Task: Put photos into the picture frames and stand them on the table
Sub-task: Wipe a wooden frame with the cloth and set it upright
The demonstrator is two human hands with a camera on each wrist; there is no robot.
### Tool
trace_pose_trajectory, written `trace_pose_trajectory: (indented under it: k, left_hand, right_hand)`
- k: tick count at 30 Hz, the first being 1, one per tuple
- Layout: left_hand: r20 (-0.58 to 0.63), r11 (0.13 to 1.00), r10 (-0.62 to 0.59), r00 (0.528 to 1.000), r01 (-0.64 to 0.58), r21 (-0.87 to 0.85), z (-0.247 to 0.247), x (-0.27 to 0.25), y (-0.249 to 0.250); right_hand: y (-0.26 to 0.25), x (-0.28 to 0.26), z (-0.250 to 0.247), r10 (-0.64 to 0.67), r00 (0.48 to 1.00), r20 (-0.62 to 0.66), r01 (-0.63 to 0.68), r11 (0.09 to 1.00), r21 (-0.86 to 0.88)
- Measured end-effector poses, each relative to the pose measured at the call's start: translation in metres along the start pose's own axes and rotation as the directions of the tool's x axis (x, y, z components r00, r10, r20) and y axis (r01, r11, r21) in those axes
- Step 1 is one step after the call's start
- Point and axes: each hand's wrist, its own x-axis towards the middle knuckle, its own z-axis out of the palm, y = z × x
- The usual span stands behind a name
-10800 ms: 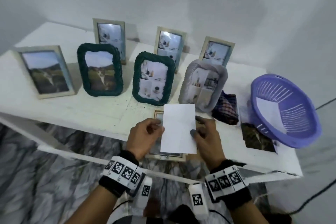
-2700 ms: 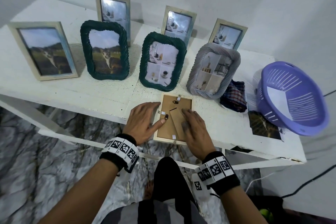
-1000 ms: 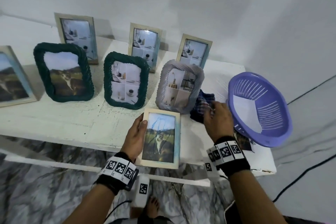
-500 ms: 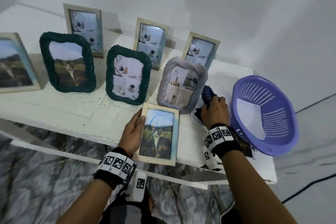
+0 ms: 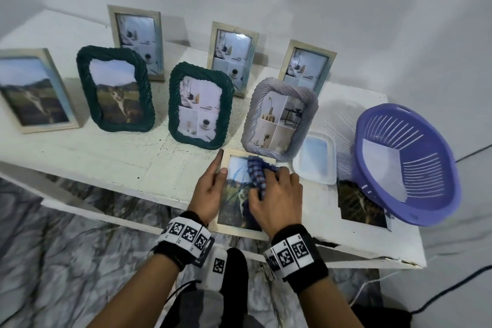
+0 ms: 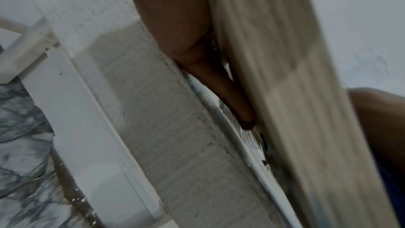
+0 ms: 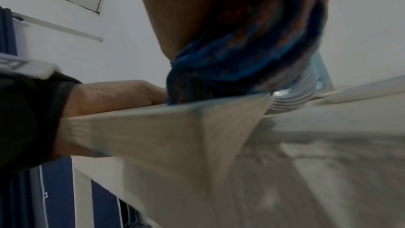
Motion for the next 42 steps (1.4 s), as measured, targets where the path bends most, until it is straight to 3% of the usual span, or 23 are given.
trace_pose_trajectory:
  k: [5, 8, 10, 12, 14, 16, 19, 21, 26, 28, 31, 33, 35, 38, 40, 42]
  left_hand:
    - [-0.026, 0.999, 0.039, 0.999, -0.039, 0.003, 0.001, 0.0, -0.002]
    - [-0.025, 0.999, 0.042, 0.999, -0.042, 0.005, 0.0, -0.003, -0.003]
    - [-0.03, 0.999, 0.028, 0.999, -0.029, -0.017, 0.0, -0.003, -0.005]
    - [-0.036, 1.0, 0.021, 0.999, -0.021, -0.014, 0.0, -0.002, -0.004]
    - [-0.021, 0.999, 0.032, 0.999, -0.032, 0.014, 0.002, -0.001, -0.003]
    - [-0.012, 0.999, 0.038, 0.999, -0.037, 0.024, 0.003, 0.0, -0.002]
    - [-0.027, 1.0, 0.024, 0.999, -0.024, 0.003, 0.002, 0.0, -0.003]
    - [-0.034, 1.0, 0.014, 0.999, -0.015, -0.018, 0.001, -0.001, -0.004]
    - [-0.015, 0.999, 0.007, 1.0, -0.007, -0.032, 0.0, -0.002, -0.002]
    - [0.0, 1.0, 0.025, 1.0, -0.025, -0.01, 0.002, -0.002, -0.002]
    - [0.012, 1.0, 0.023, 1.0, -0.023, -0.011, 0.002, -0.001, -0.002]
    - [0.007, 1.0, 0.018, 1.0, -0.018, -0.02, 0.001, -0.002, -0.004]
    - [-0.011, 1.0, 0.017, 1.0, -0.018, -0.022, -0.001, -0.001, -0.005]
    - [-0.026, 0.999, 0.014, 1.0, -0.015, -0.051, 0.0, -0.002, -0.003]
    - [-0.038, 0.999, 0.025, 0.999, -0.027, -0.043, 0.001, -0.003, -0.001]
    - [-0.029, 0.999, 0.025, 0.999, -0.026, -0.038, 0.003, -0.004, 0.0]
  right_hand:
    - [-0.007, 0.011, 0.01, -0.016, 0.997, 0.077, 0.009, 0.997, 0.082]
    - [-0.007, 0.008, 0.009, -0.167, 0.969, 0.18, 0.132, 0.972, 0.194]
    - [-0.003, 0.003, 0.004, -0.302, 0.921, 0.247, 0.244, 0.94, 0.24]
    - [0.008, -0.002, -0.003, -0.392, 0.878, 0.276, 0.356, 0.919, 0.17]
    - [0.023, -0.002, -0.009, -0.373, 0.89, 0.26, 0.38, 0.925, 0.027]
    - [0.033, 0.005, -0.011, -0.263, 0.941, 0.213, 0.284, 0.956, -0.075]
    - [0.022, 0.021, -0.006, -0.162, 0.968, 0.193, 0.174, 0.984, -0.047]
    - [0.009, 0.019, -0.003, -0.199, 0.953, 0.226, 0.194, 0.98, 0.046]
    - [0.012, -0.009, -0.014, -0.404, 0.85, 0.338, 0.372, 0.915, 0.157]
    - [0.021, -0.01, -0.016, -0.39, 0.877, 0.281, 0.385, 0.92, 0.075]
    - [0.023, 0.006, -0.014, -0.225, 0.954, 0.198, 0.238, 0.97, -0.046]
    - [0.014, 0.014, -0.012, -0.157, 0.969, 0.189, 0.167, 0.985, -0.039]
    - [0.006, 0.009, -0.009, -0.205, 0.956, 0.212, 0.208, 0.978, 0.008]
    - [0.008, -0.011, -0.013, -0.39, 0.881, 0.267, 0.38, 0.921, 0.09]
    - [0.016, -0.023, -0.02, -0.466, 0.84, 0.277, 0.469, 0.881, 0.061]
    - [0.024, -0.024, -0.025, -0.458, 0.848, 0.266, 0.48, 0.877, -0.02]
